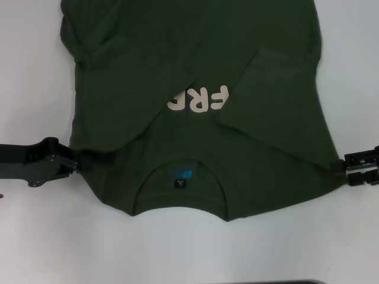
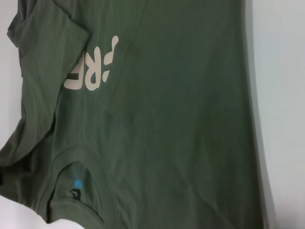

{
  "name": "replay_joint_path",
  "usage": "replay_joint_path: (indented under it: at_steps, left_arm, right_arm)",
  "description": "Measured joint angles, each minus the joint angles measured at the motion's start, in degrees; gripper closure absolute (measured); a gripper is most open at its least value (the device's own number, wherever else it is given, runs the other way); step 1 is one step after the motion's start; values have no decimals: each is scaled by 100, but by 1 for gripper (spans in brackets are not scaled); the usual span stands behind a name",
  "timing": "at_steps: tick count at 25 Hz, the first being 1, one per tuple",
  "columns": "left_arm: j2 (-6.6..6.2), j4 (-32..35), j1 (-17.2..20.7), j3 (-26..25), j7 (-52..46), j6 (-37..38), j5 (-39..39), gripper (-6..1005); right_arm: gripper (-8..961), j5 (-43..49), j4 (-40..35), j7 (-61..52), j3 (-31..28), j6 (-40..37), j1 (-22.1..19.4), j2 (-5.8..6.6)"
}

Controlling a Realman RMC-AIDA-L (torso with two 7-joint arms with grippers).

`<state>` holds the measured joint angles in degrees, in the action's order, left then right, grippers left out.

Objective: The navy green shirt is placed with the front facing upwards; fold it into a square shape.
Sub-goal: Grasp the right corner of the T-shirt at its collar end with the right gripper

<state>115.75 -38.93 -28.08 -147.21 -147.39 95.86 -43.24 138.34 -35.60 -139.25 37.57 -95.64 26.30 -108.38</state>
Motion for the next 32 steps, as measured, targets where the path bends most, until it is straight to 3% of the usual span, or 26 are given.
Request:
replay_joint_path:
  at_steps: [32]
  left_arm:
    - [7, 57, 6, 0, -9, -22, 0, 979]
  right_arm:
    - [107, 201, 80, -16, -39, 152, 277, -192]
